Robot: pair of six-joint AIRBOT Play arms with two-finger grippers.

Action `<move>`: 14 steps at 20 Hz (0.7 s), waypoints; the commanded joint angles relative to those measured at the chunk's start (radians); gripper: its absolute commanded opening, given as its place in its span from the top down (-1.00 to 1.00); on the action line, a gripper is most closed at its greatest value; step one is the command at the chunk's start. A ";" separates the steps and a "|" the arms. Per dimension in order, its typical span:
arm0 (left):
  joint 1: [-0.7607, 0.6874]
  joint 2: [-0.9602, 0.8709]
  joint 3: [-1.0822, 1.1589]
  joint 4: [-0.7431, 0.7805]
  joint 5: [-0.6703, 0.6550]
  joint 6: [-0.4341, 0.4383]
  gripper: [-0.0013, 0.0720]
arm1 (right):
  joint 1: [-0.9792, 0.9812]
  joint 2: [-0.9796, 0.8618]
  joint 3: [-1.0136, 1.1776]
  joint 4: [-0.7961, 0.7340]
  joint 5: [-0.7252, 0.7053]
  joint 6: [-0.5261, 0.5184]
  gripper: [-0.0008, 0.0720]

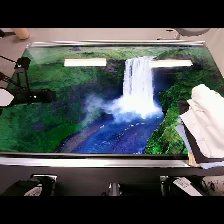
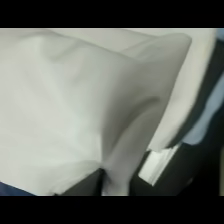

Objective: Fold the shirts.

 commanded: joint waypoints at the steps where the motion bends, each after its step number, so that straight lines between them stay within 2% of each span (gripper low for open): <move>1: -0.008 0.001 0.000 -0.018 0.002 0.002 0.90 | -0.003 0.115 -0.329 -0.117 -0.137 -0.061 -0.67; 2: -0.011 0.002 0.002 -0.018 -0.007 0.009 0.90 | -0.002 0.114 -0.337 -0.119 -0.171 -0.123 -0.95; 4: -0.011 0.002 0.027 -0.013 -0.039 0.038 0.91 | -0.002 0.107 -0.246 -0.097 -0.242 -0.150 -0.88; 5: -0.011 0.000 0.055 0.011 -0.040 0.049 0.91 | 0.000 0.100 -0.171 -0.026 -0.304 -0.158 -0.85; 7: -0.011 -0.036 0.166 0.143 -0.056 0.016 0.91 | 0.080 0.075 0.010 0.105 -0.441 -0.160 -0.83; 10: -0.031 -0.189 0.404 0.422 -0.203 -0.122 0.91 | 0.446 0.030 0.201 0.057 -0.530 -0.167 -0.80; 11: -0.035 -0.243 0.459 0.433 -0.248 -0.150 0.87 | 0.596 0.022 0.206 -0.011 -0.541 -0.153 -0.80; 12: -0.040 -0.283 0.483 0.395 -0.285 -0.173 0.34 | 0.759 0.002 0.206 -0.124 -0.527 -0.105 -0.80; 13: -0.043 -0.307 0.480 0.347 -0.327 -0.188 -0.64 | 0.890 -0.028 0.206 -0.227 -0.491 -0.055 -0.80; 14: -0.049 -0.329 0.466 0.311 -0.391 -0.186 -1.00 | 0.991 -0.072 0.206 -0.276 -0.431 -0.028 -0.84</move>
